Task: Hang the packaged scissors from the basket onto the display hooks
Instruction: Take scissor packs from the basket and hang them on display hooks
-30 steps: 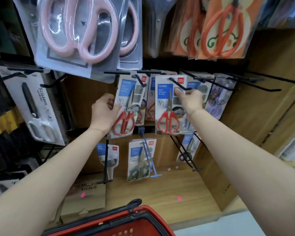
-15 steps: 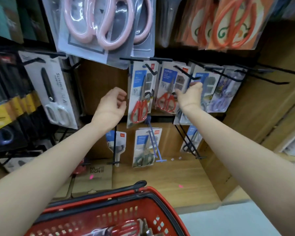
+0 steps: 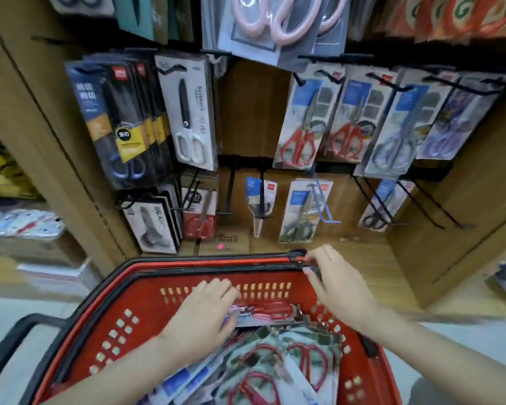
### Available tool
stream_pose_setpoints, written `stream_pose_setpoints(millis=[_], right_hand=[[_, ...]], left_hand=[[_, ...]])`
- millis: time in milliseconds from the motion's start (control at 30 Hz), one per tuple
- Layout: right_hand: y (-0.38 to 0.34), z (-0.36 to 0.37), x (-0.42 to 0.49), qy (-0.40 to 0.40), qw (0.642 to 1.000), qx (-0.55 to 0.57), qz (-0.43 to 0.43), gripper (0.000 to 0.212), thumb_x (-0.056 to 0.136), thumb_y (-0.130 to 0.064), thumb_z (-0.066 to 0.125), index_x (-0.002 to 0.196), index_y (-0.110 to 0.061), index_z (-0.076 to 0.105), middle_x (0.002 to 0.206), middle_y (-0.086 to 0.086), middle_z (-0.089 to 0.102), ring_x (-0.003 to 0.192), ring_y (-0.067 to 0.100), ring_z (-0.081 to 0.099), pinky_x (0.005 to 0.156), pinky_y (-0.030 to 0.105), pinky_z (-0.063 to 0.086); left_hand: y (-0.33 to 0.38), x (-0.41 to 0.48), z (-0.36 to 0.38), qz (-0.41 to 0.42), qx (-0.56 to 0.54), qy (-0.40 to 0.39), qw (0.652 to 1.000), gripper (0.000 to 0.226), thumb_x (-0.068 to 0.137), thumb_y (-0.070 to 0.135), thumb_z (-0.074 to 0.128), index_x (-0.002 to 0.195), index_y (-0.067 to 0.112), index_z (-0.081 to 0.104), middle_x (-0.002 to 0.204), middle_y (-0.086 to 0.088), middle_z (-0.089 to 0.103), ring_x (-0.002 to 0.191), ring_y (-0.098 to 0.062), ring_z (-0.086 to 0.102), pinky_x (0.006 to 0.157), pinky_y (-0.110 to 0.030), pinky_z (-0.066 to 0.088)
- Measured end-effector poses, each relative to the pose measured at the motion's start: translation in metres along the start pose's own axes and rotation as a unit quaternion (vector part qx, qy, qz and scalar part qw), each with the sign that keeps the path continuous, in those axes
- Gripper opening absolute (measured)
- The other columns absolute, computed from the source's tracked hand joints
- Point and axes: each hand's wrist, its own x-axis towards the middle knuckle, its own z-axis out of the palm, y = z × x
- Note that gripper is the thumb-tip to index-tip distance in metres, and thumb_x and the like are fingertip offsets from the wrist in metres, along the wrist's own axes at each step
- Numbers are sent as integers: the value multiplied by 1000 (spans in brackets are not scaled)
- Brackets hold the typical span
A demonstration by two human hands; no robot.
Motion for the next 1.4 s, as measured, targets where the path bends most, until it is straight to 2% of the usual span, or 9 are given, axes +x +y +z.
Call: stream_pose_setpoints(millis=[167, 400, 500, 633, 800, 933, 1033, 1200, 1400], right_hand=[[-21, 64, -58, -200, 974, 101, 37, 40, 98, -39, 44, 133, -21, 40, 127, -6, 44, 114, 10, 49, 91, 20, 36], [-21, 92, -72, -222, 968, 111, 42, 36, 94, -38, 52, 122, -17, 60, 135, -6, 45, 125, 14, 41, 110, 26, 27], [-20, 86, -70, -224, 954, 185, 80, 19, 91, -28, 61, 101, -13, 66, 125, -6, 49, 123, 9, 43, 103, 15, 25], [-18, 68, -67, -196, 938, 248, 143, 13, 92, -20, 59, 83, -20, 50, 91, -14, 54, 92, -3, 53, 77, 0, 31], [-9, 41, -56, -59, 938, 287, 186, 19, 95, -16, 54, 80, -19, 41, 55, -10, 37, 53, 3, 38, 58, 25, 30], [-15, 15, -44, 28, 912, 361, 191, 17, 96, -13, 52, 83, -19, 43, 57, -14, 46, 53, -1, 37, 55, 20, 32], [-27, -6, -35, 109, 888, 400, 200, 17, 96, -6, 50, 86, -16, 40, 64, -6, 39, 53, -5, 40, 56, 11, 35], [-46, -26, -28, 189, 740, 568, 308, 9, 98, -17, 49, 103, -13, 43, 100, 17, 60, 94, 27, 63, 85, 48, 54], [-77, -25, -42, 183, 621, 687, 330, 32, 98, -12, 49, 126, 0, 42, 120, 21, 62, 110, 28, 63, 92, 44, 53]], left_hand=[[16, -47, 49, -141, -183, -173, 958, 65, 86, 66, 24, 129, 24, 47, 125, 10, 48, 116, -9, 49, 96, -18, 34], [38, -68, 65, -300, -460, -177, 817, 23, 95, 49, 40, 118, 45, 41, 131, 9, 51, 118, -11, 52, 97, -33, 46], [49, -71, 52, -280, -456, -134, 834, 42, 89, 55, 44, 128, 47, 32, 123, 22, 43, 104, 8, 51, 84, -18, 47], [50, -63, 52, -296, -431, -74, 849, 49, 88, 28, 66, 125, 38, 35, 92, 17, 50, 67, -6, 60, 54, -19, 50], [36, -48, 54, -265, -386, -137, 873, 15, 87, 20, 68, 78, 28, 60, 74, 6, 63, 63, -1, 54, 61, -18, 43], [35, -33, 44, -271, -425, -100, 858, 14, 91, 20, 61, 81, 28, 62, 82, 6, 66, 77, -6, 59, 69, -20, 44], [41, -18, 27, -300, -515, -65, 800, 17, 91, 31, 60, 107, 25, 60, 105, 10, 62, 98, -3, 57, 81, -15, 41], [56, -10, 2, -357, -608, -33, 709, 47, 84, 29, 68, 124, 20, 46, 110, 2, 59, 100, -11, 59, 83, -22, 45], [56, -26, -14, -404, -760, 9, 509, 51, 75, 21, 72, 120, 6, 54, 103, -9, 72, 97, -21, 69, 90, -33, 53]])
